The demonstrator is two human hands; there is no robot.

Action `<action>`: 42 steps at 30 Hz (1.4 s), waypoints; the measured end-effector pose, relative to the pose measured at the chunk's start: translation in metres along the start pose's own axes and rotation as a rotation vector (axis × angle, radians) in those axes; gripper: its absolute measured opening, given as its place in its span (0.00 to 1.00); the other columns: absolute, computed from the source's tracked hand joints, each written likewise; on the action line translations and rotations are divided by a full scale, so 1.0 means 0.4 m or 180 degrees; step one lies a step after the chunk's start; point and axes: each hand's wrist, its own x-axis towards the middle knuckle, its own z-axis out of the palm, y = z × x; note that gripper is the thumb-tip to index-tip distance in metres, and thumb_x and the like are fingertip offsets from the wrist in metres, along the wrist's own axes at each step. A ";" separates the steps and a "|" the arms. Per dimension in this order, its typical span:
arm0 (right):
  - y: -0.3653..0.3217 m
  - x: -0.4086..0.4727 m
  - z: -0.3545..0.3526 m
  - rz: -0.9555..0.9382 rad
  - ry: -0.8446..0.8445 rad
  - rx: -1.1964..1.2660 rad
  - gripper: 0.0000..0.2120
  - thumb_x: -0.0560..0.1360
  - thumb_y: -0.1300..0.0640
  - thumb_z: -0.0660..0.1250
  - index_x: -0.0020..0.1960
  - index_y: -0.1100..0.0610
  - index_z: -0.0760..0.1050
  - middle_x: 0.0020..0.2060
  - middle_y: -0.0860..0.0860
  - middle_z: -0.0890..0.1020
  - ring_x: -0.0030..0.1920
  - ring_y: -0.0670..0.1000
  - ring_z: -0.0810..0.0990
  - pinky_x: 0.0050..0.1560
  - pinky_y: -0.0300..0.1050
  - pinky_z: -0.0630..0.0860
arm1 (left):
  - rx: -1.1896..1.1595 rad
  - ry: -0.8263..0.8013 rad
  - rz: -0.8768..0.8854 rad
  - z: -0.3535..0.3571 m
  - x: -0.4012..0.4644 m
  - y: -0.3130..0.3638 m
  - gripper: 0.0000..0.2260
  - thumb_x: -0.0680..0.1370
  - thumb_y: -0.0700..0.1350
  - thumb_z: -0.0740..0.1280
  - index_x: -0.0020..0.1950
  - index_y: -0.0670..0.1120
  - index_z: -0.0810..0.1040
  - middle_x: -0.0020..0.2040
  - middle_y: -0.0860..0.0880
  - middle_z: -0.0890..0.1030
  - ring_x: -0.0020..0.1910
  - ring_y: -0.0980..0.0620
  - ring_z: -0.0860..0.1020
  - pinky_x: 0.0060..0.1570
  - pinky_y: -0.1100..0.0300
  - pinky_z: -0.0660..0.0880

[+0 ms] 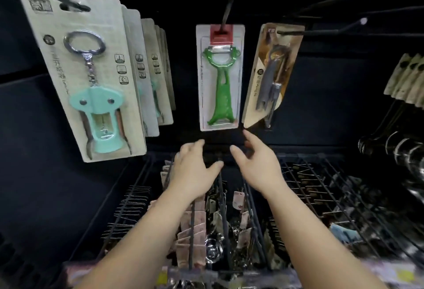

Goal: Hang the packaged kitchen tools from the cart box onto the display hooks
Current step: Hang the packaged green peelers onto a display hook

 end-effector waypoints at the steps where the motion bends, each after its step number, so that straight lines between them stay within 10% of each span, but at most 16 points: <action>1: 0.025 -0.025 -0.007 0.0049 -0.0009 -0.0158 0.29 0.79 0.46 0.66 0.77 0.48 0.63 0.70 0.50 0.74 0.70 0.50 0.72 0.65 0.41 0.67 | 0.0331 -0.0212 0.0034 0.011 -0.027 -0.006 0.34 0.78 0.60 0.67 0.80 0.51 0.60 0.76 0.46 0.65 0.75 0.44 0.63 0.74 0.50 0.62; 11: 0.259 -0.304 -0.196 0.0736 0.0392 -0.1626 0.32 0.76 0.45 0.69 0.77 0.46 0.63 0.74 0.57 0.68 0.75 0.57 0.63 0.74 0.48 0.59 | 0.0630 -0.1277 0.1229 0.222 -0.248 0.104 0.33 0.79 0.63 0.62 0.81 0.58 0.54 0.80 0.54 0.55 0.80 0.50 0.51 0.78 0.51 0.50; 26: 0.549 -0.906 -0.688 0.2081 0.0694 -0.1982 0.33 0.74 0.40 0.65 0.77 0.45 0.63 0.72 0.52 0.69 0.74 0.54 0.66 0.72 0.46 0.63 | 0.0169 -0.1753 0.2490 0.671 -0.585 0.635 0.31 0.78 0.61 0.65 0.79 0.54 0.61 0.78 0.49 0.61 0.77 0.46 0.58 0.75 0.52 0.54; 42: 0.914 -1.052 -1.129 0.3101 0.1626 -0.1776 0.32 0.77 0.44 0.68 0.77 0.47 0.63 0.73 0.56 0.68 0.73 0.57 0.66 0.71 0.53 0.66 | 0.0321 -0.2940 0.3325 1.060 -0.868 0.874 0.33 0.76 0.65 0.59 0.79 0.56 0.61 0.78 0.53 0.59 0.79 0.51 0.54 0.77 0.55 0.50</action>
